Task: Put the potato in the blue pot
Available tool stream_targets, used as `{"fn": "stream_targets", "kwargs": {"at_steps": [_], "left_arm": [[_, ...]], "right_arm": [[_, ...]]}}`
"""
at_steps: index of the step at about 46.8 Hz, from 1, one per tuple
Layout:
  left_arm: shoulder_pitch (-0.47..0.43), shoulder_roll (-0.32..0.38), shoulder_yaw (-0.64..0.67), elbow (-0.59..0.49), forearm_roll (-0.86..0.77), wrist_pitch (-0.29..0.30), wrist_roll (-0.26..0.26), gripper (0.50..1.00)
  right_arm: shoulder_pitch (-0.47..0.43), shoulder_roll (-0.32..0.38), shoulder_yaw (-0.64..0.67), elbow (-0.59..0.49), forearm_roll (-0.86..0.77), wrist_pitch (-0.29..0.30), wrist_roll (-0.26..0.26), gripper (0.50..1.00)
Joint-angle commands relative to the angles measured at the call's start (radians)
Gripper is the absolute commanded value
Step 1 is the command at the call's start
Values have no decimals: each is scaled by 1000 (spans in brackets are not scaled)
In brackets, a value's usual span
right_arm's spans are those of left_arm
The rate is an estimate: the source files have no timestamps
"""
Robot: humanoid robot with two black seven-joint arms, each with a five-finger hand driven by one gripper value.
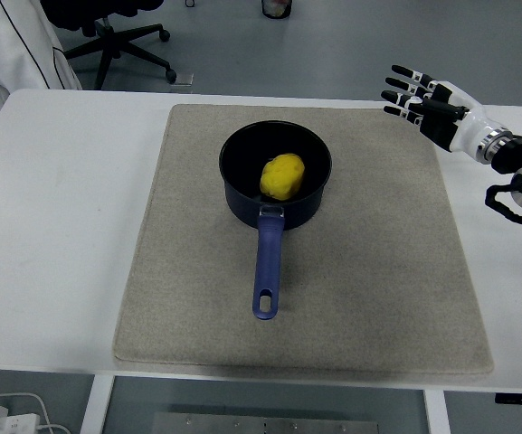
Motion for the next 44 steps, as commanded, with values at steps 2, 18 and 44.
{"fn": "stream_targets", "kwargs": {"at_steps": [2,18,44], "left_arm": [[0,0,0,0,0,0,0,996],[0,0,0,0,0,0,0,996],[0,0,0,0,1,0,0,996]], "right_arm": [[-12,1,0,-23,63,-3,2,930],[-22,10,6,-27,69,-6,12,930],[-28,7,6,-24,68,-6,15,932]]}}
